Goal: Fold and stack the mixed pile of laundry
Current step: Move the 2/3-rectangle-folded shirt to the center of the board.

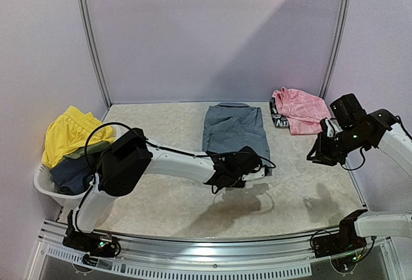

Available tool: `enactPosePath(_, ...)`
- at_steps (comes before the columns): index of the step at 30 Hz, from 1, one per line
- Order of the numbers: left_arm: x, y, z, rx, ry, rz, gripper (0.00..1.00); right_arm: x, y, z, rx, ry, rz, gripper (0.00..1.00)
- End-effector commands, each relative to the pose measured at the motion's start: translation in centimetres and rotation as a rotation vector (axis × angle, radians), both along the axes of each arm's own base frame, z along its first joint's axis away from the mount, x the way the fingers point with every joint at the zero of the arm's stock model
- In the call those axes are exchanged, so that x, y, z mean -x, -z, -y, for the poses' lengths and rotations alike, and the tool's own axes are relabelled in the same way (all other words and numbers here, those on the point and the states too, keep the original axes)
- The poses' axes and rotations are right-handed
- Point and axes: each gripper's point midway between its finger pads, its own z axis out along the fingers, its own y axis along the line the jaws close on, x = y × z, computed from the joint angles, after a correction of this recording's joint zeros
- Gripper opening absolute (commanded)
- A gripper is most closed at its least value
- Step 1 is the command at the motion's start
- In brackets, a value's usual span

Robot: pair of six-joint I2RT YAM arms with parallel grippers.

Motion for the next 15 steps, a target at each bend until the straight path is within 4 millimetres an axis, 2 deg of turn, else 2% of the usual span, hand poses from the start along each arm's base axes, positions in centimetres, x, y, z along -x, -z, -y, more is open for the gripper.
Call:
enactPosePath(1,0.1,2.8,-0.6,-0.046,-0.006,-0.026,0.25,0.3,-0.1,0.0,0.006,-0.014,-0.013,0.23)
enactPosePath(2,0.1,2.8,-0.6,-0.045,-0.011,-0.025,0.20,0.2,-0.2,0.0,0.007,-0.014,-0.013,0.23)
enactPosePath(4,0.3,2.8,-0.6,-0.048,-0.017,-0.030,0.03,0.2,-0.1,-0.1,0.006,-0.014,-0.015,0.23)
enactPosePath(5,0.5,3.0,-0.7,-0.057,-0.016,-0.033,0.00,0.2,-0.1,0.0,0.006,-0.013,-0.014,0.23)
enactPosePath(8,1.3,3.2,-1.1,-0.073,-0.015,-0.043,0.00,0.0,-0.4,0.0,0.013,-0.015,-0.004,0.23)
enactPosePath(11,2.4,2.5,-1.4,-0.060,-0.032,-0.060,0.00,-0.1,-0.6,0.2,0.029,-0.022,0.005,0.23)
enactPosePath(15,4.8,1.2,-1.8,-0.020,-0.054,-0.115,0.00,-0.5,-0.6,0.0,0.026,-0.034,0.017,0.23)
